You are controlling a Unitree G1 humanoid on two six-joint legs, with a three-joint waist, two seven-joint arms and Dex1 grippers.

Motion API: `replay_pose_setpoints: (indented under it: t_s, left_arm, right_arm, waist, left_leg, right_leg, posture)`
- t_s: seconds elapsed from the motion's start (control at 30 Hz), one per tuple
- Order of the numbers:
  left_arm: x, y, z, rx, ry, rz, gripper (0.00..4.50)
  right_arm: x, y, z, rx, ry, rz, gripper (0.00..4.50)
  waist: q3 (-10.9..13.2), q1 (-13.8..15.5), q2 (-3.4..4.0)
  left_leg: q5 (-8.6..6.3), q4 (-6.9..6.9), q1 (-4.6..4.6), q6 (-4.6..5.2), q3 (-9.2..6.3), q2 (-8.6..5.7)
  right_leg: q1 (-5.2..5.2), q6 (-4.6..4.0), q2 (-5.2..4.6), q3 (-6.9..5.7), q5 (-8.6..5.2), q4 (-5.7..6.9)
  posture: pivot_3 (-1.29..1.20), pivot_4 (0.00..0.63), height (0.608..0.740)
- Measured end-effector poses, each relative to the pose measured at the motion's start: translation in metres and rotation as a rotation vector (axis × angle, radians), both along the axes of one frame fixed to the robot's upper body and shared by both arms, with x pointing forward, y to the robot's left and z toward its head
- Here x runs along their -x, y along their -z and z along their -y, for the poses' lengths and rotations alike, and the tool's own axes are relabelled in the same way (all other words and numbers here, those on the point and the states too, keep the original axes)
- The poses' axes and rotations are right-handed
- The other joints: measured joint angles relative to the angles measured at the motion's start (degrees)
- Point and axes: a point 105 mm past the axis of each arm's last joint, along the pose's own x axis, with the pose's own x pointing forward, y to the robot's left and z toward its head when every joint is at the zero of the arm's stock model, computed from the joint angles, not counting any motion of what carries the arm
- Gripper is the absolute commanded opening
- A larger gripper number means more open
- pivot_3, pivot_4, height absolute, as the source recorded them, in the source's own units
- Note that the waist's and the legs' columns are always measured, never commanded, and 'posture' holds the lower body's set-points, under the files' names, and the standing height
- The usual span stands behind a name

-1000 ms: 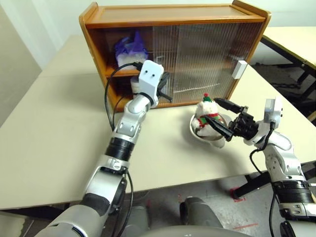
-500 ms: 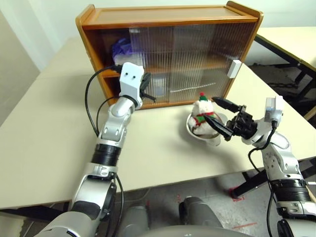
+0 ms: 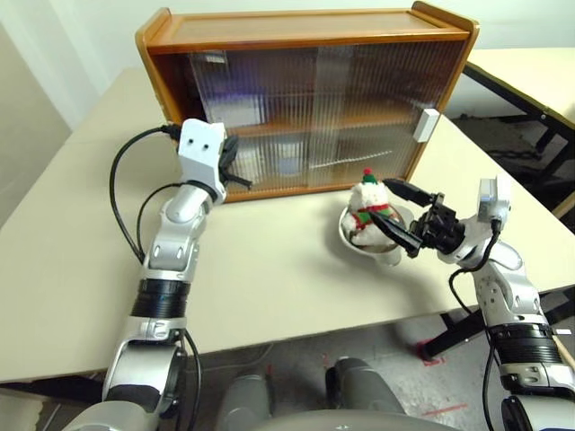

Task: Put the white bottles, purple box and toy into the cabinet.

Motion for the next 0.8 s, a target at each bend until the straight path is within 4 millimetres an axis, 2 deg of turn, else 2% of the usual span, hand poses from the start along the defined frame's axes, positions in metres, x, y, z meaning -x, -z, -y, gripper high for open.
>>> replay_pose_setpoints:
  t_s: [0.37,0.73,0.8]
  left_arm:
    - [0.011,0.006,-0.033,-0.003,-0.105,-0.023,0.02]
    - [0.015,0.005,-0.026,0.005,-0.079,-0.007,0.02]
    - [0.017,0.004,-0.020,0.011,-0.031,0.005,0.62]
  right_arm:
    - [-0.003,0.001,-0.001,0.002,-0.032,-0.001,4.50]
    - [-0.004,0.003,-0.003,-0.005,-0.045,-0.005,4.50]
    - [-0.004,0.004,-0.003,-0.004,-0.047,-0.007,4.50]
  waist:
    - [0.01,0.31,0.01]
    - [0.03,1.61,0.00]
    - [0.04,2.01,-0.01]
  left_leg:
    - [-0.01,-0.07,-0.04,-0.03,0.01,0.02]
    - [-0.02,-0.48,-0.01,-0.04,0.04,0.02]
    - [-0.02,-0.64,-0.01,-0.04,0.05,0.00]
  right_leg:
    - [-0.02,-0.05,-0.07,-0.04,-0.06,-0.09]
    - [-0.13,-0.17,-0.04,-0.03,-0.14,-0.16]
    - [-0.16,-0.19,-0.05,-0.03,-0.15,-0.23]
  posture:
    - [0.17,0.000,0.740]
    - [0.18,0.000,0.740]
    - [0.17,0.000,0.740]
